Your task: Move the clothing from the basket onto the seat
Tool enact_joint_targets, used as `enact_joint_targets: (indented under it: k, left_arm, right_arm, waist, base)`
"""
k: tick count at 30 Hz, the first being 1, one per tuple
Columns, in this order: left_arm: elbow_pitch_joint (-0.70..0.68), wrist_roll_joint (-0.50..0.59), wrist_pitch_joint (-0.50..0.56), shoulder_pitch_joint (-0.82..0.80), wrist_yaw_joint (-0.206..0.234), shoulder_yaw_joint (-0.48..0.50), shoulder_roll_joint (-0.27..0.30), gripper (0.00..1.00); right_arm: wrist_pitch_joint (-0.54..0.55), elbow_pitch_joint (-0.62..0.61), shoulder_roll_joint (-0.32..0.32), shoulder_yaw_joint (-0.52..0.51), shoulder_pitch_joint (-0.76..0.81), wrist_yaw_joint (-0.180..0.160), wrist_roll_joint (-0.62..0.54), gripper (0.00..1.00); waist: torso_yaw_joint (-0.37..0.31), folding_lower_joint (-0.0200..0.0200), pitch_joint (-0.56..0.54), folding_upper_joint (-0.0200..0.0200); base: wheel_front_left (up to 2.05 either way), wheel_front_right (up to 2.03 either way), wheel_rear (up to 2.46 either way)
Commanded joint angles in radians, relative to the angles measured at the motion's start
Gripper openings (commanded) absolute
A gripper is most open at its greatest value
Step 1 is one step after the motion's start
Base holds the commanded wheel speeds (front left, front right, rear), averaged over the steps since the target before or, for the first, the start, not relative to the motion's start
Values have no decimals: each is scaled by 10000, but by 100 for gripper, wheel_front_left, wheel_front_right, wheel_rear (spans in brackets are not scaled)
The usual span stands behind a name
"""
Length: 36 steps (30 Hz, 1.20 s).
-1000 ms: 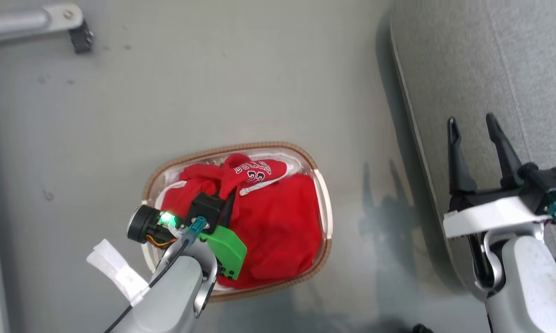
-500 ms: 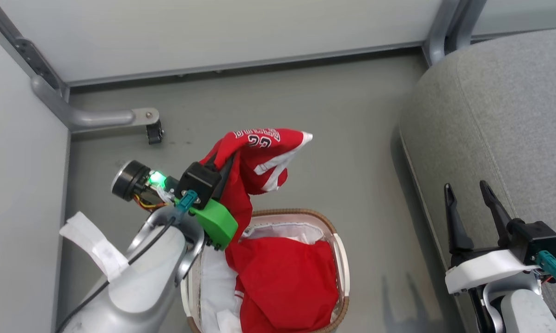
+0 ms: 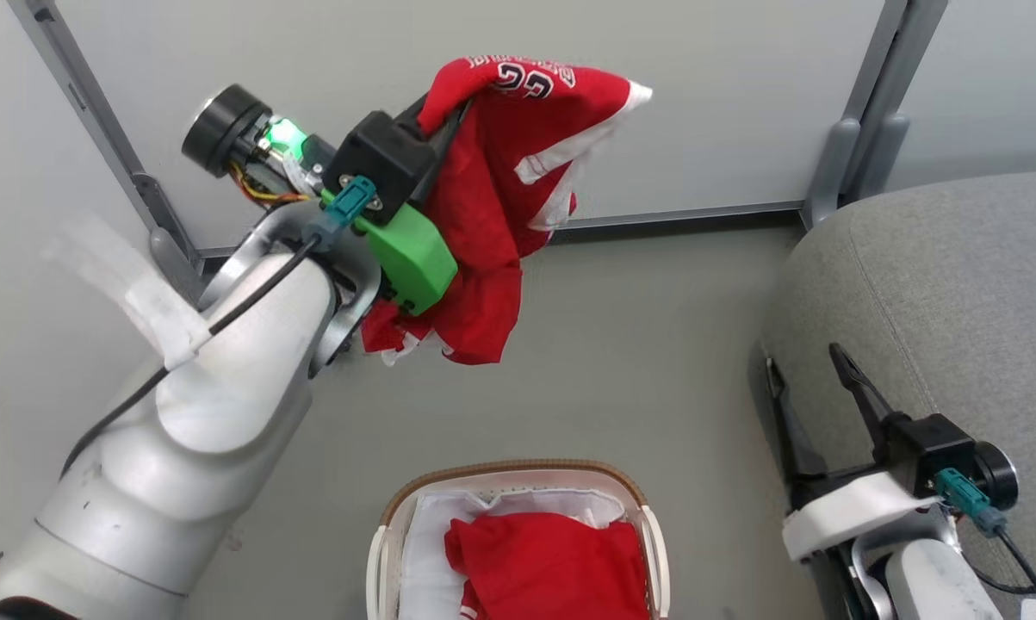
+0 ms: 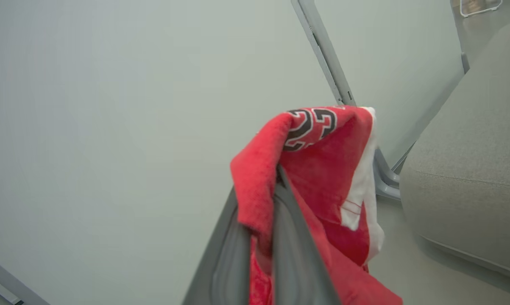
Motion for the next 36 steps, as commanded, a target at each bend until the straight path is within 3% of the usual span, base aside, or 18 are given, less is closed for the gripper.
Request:
enact_joint_targets:
  k: [1,16,28,36]
  left_arm:
    - [-89,-167,74,-285,-39,-70,-66,0]
    - [-803,-1027,366,-1512,-118,-932,-444,0]
    - [-1370,-1433,461,-1587,-123,-1423,-541,0]
    - [-1524,-1575,529,-1272,-105,-1569,-531,0]
  right_arm:
    - [-49,54,-32,141,-192,-6,-99,100]
    - [-49,945,-35,1343,-1687,-7,-526,100]
    - [-49,1433,-40,1620,-2751,-7,-742,100]
    - [-49,741,-35,1595,-3136,-7,-679,100]
  waist:
    - [31,1,-26,0]
    - [263,1,-73,0]
    - [477,1,-32,0]
    - [564,1,-77,0]
  base:
    - [0,0,0]
    - [0,0,0]
    - [0,0,0]
    - [0,0,0]
